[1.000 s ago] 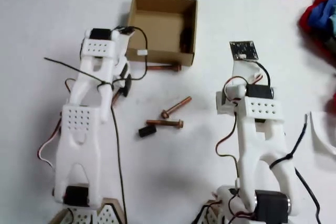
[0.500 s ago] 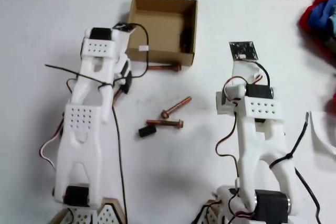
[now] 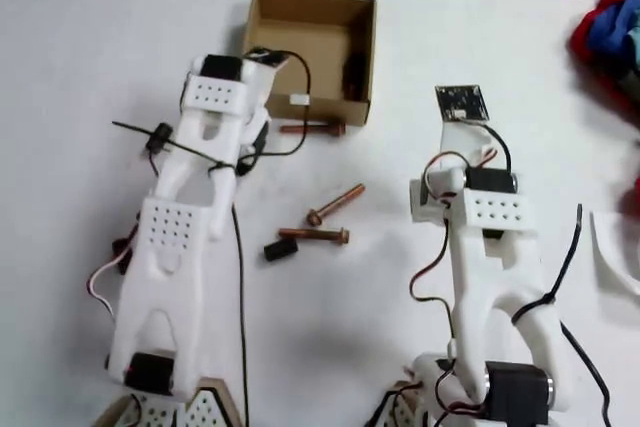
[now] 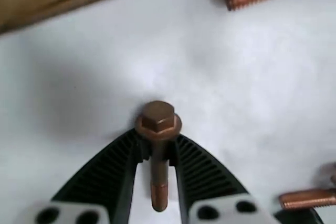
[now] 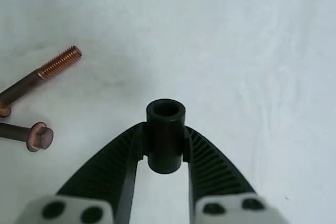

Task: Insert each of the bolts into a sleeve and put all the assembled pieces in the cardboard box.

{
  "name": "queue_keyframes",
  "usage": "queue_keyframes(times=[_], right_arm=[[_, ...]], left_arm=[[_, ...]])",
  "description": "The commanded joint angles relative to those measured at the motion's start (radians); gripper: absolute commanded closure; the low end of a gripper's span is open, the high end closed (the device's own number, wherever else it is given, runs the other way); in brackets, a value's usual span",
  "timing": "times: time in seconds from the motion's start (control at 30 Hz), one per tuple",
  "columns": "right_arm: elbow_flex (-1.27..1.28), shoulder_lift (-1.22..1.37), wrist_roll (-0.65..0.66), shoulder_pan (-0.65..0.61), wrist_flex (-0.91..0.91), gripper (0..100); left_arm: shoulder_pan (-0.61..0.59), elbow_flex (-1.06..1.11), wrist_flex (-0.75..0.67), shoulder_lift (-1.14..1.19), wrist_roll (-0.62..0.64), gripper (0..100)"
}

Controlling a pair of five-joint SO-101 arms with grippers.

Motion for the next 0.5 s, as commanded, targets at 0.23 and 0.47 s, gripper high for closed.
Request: queue_keyframes(times=[0.23, 0.47], right_arm=[[0.147, -0.151, -0.006, -0.107, -0.153, 97.7], [0.301, -0.36, -0.006, -0.154, -0.232, 97.7]], left_arm=[[0.026, 0.186, 0.011, -0.54, 0.0, 97], [0.041, 0.581, -0.167, -0.921, 0.087, 97]])
